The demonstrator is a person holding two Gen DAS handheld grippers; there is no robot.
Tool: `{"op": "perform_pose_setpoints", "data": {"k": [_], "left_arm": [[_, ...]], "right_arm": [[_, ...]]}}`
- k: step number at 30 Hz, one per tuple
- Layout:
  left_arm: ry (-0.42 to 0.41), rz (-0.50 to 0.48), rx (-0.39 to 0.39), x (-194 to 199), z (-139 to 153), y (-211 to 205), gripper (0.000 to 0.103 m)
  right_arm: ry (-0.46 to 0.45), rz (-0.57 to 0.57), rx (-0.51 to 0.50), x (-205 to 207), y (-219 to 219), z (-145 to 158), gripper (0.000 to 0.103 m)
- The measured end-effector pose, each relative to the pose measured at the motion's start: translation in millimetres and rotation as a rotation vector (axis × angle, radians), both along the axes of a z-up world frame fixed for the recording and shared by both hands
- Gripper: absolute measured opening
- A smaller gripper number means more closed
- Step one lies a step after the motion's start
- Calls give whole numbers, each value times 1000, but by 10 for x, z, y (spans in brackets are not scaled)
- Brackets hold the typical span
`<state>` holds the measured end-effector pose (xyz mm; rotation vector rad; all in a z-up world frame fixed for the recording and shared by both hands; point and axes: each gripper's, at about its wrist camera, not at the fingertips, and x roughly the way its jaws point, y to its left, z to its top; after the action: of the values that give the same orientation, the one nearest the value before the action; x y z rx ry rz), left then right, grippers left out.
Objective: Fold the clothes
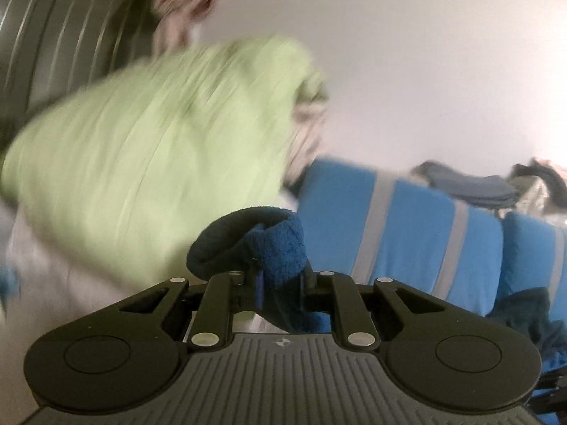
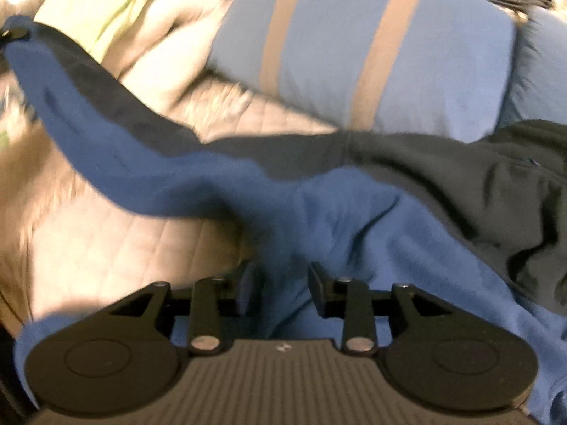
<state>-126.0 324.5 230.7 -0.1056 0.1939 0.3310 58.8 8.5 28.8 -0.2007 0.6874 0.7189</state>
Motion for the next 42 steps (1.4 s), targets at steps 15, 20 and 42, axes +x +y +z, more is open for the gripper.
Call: {"op": "perform_pose_setpoints", "data": {"k": [15,20,42], "left_arm": [[-199,-213,187,755,1015,-1187,16],[-206,-347,261,893,1004,-1787,16],[-50,-735,282,1010,313,-3701,16]], "right_arm": [[30,-148,44,990,997,-324,51],[120,-206,16,1231,1138,-449,52],[-46,-734,-154,-25,-1799,471,103]]}}
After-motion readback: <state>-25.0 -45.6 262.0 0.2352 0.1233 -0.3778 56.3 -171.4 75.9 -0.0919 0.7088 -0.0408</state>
